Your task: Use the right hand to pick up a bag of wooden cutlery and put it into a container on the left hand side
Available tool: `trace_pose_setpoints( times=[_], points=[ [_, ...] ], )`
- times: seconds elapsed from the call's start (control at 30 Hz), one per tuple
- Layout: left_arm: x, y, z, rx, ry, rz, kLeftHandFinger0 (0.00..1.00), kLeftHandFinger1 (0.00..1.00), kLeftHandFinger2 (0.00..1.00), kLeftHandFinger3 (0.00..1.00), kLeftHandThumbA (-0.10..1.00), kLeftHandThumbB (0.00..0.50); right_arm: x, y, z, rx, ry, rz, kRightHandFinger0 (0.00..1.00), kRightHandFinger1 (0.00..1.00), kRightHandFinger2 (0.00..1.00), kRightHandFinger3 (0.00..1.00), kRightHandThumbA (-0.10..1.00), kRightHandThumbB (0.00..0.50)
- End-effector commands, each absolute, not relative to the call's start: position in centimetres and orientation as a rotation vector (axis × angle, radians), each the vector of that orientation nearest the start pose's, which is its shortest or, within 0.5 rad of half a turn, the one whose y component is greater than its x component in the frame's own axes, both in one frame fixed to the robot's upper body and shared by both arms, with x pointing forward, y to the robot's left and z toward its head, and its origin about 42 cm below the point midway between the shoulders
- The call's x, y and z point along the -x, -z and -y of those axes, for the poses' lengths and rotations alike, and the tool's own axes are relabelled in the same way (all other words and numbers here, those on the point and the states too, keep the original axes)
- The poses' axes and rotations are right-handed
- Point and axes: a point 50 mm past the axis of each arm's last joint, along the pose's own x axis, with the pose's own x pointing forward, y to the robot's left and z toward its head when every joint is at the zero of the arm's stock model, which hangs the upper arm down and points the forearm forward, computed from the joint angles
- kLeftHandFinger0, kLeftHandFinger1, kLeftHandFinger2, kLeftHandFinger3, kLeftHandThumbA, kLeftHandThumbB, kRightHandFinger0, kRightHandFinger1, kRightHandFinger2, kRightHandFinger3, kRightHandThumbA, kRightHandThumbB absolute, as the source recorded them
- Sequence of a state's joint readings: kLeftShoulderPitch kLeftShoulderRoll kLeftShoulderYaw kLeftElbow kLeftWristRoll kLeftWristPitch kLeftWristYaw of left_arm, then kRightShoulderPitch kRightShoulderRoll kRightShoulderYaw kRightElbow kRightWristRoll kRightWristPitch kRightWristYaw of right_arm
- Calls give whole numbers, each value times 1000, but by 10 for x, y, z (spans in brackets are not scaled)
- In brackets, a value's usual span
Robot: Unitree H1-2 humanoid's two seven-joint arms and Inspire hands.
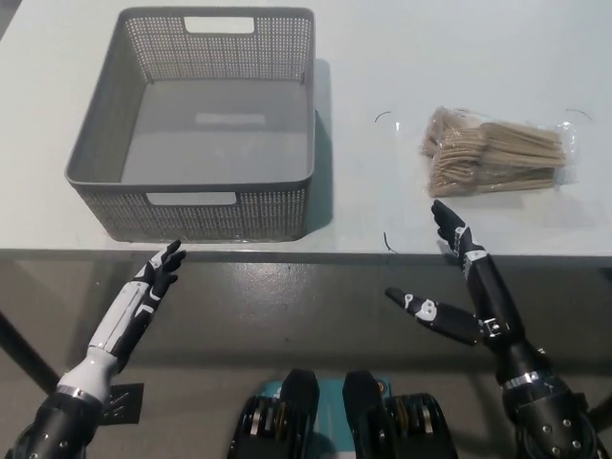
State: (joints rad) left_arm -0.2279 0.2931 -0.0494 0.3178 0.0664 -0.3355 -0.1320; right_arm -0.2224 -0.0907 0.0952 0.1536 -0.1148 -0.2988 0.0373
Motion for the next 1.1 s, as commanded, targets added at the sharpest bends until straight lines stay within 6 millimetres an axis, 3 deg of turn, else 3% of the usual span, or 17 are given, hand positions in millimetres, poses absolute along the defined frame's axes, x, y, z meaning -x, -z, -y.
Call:
trace_pose_setpoints(
  times=[0.0,0.17,0.37,0.4,0.63,0.73,0.93,1.07],
  points=[
    [-354,-130,-294,-422,277,302,1000,1000,1000,1000,1000,366,-340,-170,199,292,-179,498,1000,1000,1000,1000,1000,289],
    [-355,-132,-294,-442,293,310,1000,1000,1000,1000,1000,367,-337,-204,215,477,-125,564,1000,1000,1000,1000,1000,414],
    [-354,-131,-295,-441,293,307,1000,1000,1000,1000,1000,361,-346,-234,236,579,-73,598,1000,1000,1000,1000,1000,492],
    [-353,-130,-294,-439,296,303,1000,1000,1000,1000,1000,363,-350,-251,246,646,-64,571,1000,1000,1000,1000,1000,500],
    [-350,-126,-293,-430,300,294,1000,1000,1000,1000,1000,368,-373,-304,278,827,-26,553,1000,1000,1000,1000,915,500],
    [-349,-123,-294,-430,302,291,1000,1000,1000,1000,1000,365,-391,-333,287,912,-4,553,1000,1000,1000,1000,794,500],
    [-346,-119,-292,-421,302,284,1000,1000,1000,1000,1000,361,-420,-372,297,1004,15,514,1000,1000,1000,1000,640,500],
    [-344,-116,-293,-416,304,276,1000,1000,1000,1000,1000,357,-444,-391,295,1077,-27,457,1000,1000,1000,1000,615,500]
  ],
)
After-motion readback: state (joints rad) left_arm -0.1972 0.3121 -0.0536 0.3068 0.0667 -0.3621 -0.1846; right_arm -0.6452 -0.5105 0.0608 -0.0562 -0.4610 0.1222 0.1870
